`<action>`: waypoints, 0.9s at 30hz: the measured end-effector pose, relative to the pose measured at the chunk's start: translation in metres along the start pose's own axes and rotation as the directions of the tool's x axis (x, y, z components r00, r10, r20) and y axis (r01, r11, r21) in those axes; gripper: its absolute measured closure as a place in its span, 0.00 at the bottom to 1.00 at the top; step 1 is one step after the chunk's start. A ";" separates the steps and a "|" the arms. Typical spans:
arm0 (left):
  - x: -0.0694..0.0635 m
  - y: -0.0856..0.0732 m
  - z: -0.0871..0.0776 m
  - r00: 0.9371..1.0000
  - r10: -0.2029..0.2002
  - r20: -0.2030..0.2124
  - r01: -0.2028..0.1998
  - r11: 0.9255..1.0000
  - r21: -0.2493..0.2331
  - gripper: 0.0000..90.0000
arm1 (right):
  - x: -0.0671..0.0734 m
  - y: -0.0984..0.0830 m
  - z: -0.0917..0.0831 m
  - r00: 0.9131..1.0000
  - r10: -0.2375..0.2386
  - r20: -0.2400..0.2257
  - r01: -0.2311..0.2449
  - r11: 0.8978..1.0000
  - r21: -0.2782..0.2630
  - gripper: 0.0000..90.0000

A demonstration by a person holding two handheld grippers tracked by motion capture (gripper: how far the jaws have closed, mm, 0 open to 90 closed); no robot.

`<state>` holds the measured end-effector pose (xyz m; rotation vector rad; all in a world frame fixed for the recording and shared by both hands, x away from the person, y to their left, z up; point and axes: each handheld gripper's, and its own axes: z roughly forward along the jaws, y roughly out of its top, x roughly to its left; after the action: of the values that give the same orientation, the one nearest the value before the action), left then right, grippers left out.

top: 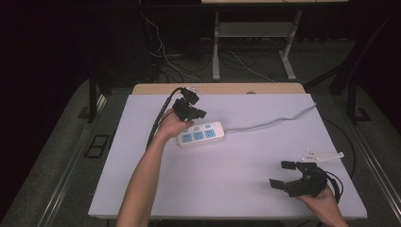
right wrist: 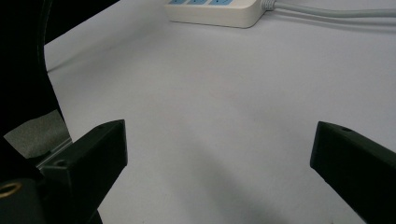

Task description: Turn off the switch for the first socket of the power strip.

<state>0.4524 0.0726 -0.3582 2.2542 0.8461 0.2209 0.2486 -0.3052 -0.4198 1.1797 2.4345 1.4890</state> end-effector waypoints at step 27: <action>-0.001 -0.026 -0.081 0.997 -0.081 -0.015 0.077 0.983 -0.169 0.54 | 0.000 0.000 0.000 1.000 0.000 0.003 0.000 1.000 -0.003 0.04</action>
<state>0.4073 0.1311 -0.3154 2.0603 0.8922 0.2700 0.2484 -0.3055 -0.4195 1.1809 2.4299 1.4891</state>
